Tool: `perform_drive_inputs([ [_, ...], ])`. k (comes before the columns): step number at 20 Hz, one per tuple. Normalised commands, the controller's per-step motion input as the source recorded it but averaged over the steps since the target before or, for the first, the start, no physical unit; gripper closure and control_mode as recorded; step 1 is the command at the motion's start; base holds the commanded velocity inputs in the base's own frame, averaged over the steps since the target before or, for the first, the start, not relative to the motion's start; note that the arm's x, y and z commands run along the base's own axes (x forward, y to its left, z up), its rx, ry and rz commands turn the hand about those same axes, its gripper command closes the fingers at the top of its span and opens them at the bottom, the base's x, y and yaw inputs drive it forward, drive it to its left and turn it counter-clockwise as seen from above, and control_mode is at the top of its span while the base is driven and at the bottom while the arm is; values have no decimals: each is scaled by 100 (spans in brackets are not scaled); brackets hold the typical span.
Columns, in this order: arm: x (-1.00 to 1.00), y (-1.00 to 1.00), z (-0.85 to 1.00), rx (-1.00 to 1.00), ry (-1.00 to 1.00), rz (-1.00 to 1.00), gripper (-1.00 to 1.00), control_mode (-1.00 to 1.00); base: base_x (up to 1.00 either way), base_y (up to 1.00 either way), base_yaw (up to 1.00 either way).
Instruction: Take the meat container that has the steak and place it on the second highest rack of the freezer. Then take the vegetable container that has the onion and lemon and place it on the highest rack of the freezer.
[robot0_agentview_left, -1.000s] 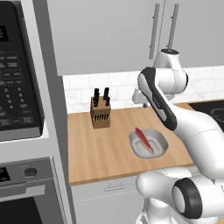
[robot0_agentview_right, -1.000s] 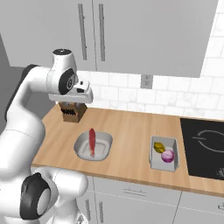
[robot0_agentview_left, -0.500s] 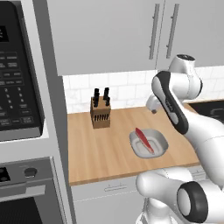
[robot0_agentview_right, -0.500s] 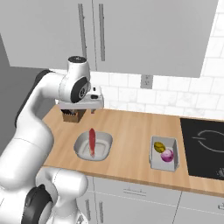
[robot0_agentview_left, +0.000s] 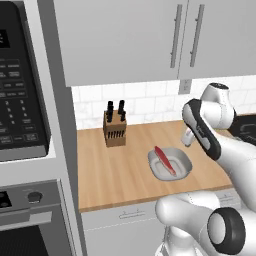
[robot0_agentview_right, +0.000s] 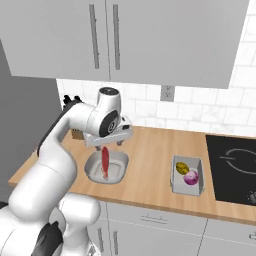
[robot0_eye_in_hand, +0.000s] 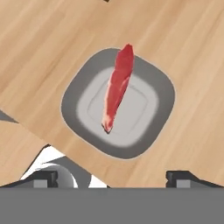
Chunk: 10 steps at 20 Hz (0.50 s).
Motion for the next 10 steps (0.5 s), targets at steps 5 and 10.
perform_drive_inputs([
  [5, 0, 32, -86, -12, 0, 3, -100, -100, 0, 0, 0],
  [10, 1, 13, -69, -1, 0, 0, -100, -100, 0, 0, 0],
])
